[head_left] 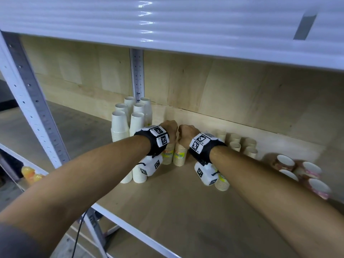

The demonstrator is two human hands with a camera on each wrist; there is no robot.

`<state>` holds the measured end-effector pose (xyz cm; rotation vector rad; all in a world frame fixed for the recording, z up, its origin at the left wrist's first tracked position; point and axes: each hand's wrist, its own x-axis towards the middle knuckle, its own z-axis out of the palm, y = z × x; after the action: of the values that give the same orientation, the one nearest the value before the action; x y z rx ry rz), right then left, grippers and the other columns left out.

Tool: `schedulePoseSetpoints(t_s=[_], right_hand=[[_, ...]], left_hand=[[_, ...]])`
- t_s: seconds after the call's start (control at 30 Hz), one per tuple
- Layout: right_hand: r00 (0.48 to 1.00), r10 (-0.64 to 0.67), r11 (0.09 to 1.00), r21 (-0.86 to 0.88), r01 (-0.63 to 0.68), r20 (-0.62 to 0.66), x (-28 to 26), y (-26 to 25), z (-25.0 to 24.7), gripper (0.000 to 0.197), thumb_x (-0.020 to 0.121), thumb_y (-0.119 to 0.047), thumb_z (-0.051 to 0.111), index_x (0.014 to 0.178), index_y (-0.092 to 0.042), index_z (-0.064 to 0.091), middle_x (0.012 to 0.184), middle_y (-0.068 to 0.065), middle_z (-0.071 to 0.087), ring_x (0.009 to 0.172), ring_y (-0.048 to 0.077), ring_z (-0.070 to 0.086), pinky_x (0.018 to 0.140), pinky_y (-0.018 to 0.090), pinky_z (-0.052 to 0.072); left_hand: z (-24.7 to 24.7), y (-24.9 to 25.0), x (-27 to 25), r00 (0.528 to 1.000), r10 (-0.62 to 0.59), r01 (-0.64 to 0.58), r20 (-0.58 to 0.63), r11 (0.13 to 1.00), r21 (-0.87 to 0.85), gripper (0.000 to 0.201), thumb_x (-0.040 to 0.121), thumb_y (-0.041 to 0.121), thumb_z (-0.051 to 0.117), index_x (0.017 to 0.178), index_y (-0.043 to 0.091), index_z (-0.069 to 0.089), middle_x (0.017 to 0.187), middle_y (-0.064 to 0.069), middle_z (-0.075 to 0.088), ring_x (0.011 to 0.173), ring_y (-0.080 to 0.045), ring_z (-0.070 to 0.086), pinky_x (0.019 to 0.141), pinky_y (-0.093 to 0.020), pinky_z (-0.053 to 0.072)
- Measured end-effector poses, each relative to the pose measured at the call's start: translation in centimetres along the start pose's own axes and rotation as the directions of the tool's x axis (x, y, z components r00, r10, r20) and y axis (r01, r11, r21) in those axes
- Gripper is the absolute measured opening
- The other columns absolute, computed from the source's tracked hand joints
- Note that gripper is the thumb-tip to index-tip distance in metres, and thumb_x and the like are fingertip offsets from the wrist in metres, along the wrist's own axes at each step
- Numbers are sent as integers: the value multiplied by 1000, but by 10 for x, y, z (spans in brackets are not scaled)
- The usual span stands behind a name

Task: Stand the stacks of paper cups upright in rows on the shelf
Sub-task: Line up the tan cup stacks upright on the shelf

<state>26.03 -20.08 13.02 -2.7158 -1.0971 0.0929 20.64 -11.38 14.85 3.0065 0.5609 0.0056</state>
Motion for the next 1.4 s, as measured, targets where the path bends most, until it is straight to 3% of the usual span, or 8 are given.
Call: schedulePoseSetpoints(t_s=[0.23, 0.4, 0.53, 0.67, 0.87, 1.03, 1.17, 1.4], right_hand=[[999, 29, 999, 16, -28, -29, -23, 6, -4, 15, 88, -8, 56, 102, -5, 59, 105, 14, 62, 85, 30, 58, 67, 32, 45], [999, 46, 999, 28, -46, 4, -47, 11, -17, 22, 88, -10, 60, 108, -3, 64, 113, 16, 64, 99, 33, 63, 68, 29, 41], [997, 66, 998, 14, -66, 40, -74, 18, -32, 27, 86, -11, 67, 112, -2, 67, 113, 15, 67, 99, 27, 64, 68, 26, 42], [986, 86, 995, 42, -93, 145, -105, 34, -50, 33, 83, -17, 72, 113, -4, 67, 111, 11, 67, 89, 21, 60, 68, 25, 45], [962, 150, 986, 36, -162, 227, -141, 61, -69, 25, 84, -12, 73, 106, -4, 66, 88, 2, 59, 66, 11, 54, 45, 14, 42], [946, 263, 959, 55, -277, 189, -157, 89, -72, 13, 78, -8, 76, 89, -6, 68, 90, 10, 67, 70, 19, 64, 55, 28, 53], [935, 326, 943, 16, -331, 137, -166, 106, -72, 33, 80, -10, 74, 112, -1, 68, 101, 12, 65, 89, 24, 64, 82, 37, 56], [927, 360, 933, -62, -355, 108, -168, 121, -73, 31, 81, -13, 74, 110, -3, 70, 107, 11, 68, 82, 18, 58, 51, 21, 40]], left_hand=[[-4, 9, -15, 1000, 8, -8, 9, 1000, -1, 14, 94, 6, 55, 100, 0, 66, 110, -14, 68, 102, -28, 67, 75, -32, 52], [-14, 16, -19, 988, 118, -121, 102, 992, 26, 21, 91, 5, 60, 72, 13, 53, 82, -5, 54, 88, -17, 52, 60, -22, 39], [-24, 28, -26, 961, 196, -191, 193, 981, -45, 28, 89, 5, 66, 73, 19, 48, 87, -4, 50, 83, -16, 49, 58, -16, 43], [-31, 52, -41, 900, 249, -244, 358, 968, -58, 10, 89, 2, 66, 88, 7, 57, 89, -5, 49, 72, -16, 47, 48, -10, 42], [-30, 95, -62, 881, 294, -283, 371, 955, -85, 32, 86, 10, 72, 116, -1, 67, 106, -9, 63, 82, -17, 57, 80, -31, 56], [-24, 123, -66, 860, 335, -273, 384, 939, -208, 25, 83, 4, 74, 107, 1, 68, 99, -10, 67, 92, -26, 66, 86, -45, 58], [-21, 141, -69, 862, 379, -327, 337, 923, -203, 32, 81, 8, 76, 111, 4, 69, 108, -13, 69, 94, -32, 71, 81, -44, 60], [-13, 154, -67, 863, 409, -357, 296, 909, -214, 32, 83, 10, 74, 114, 8, 70, 111, -10, 68, 93, -27, 70, 79, -36, 61]])
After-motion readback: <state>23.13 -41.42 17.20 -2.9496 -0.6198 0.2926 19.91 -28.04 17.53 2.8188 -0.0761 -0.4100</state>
